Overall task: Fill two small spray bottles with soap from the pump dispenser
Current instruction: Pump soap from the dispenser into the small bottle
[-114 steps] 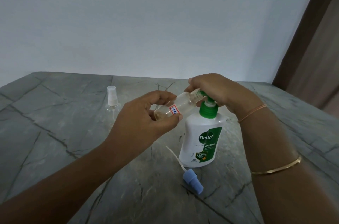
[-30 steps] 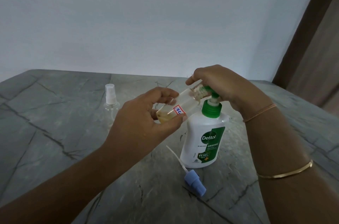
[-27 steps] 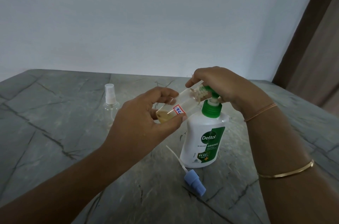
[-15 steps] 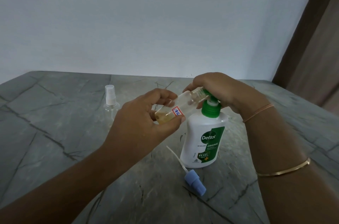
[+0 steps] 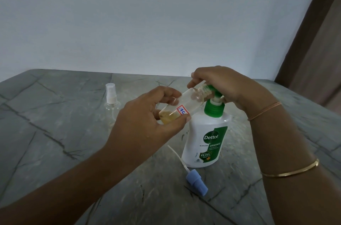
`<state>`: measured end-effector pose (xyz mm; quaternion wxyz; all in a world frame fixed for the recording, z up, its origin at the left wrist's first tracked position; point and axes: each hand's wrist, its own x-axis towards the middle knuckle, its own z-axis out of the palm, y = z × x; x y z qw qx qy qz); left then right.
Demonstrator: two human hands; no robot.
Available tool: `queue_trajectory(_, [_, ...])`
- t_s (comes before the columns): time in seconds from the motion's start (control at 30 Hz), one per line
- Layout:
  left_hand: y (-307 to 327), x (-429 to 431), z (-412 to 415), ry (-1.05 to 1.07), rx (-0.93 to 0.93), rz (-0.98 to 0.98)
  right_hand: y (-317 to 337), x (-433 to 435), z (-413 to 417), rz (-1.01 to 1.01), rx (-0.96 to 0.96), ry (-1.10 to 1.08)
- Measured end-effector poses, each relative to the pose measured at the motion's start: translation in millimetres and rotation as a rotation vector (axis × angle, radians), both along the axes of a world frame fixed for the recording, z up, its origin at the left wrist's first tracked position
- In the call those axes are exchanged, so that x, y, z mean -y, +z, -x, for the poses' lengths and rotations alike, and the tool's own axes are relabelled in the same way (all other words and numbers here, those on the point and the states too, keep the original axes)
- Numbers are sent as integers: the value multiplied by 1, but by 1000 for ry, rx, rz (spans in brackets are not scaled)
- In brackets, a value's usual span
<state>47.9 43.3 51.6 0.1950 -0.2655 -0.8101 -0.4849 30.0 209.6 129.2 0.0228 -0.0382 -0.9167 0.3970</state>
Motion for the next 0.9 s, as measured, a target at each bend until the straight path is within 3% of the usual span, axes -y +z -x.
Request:
queue_trajectory(0.37, [-2, 0, 2, 1, 8, 10, -7, -1, 3, -29, 135, 9])
queue_trajectory(0.6, [2, -1, -3, 15, -25, 52, -1, -2, 1, 100, 23, 16])
queue_trajectory(0.9, [1, -1, 0, 33, -38, 64, 3, 1, 0, -4, -41, -20])
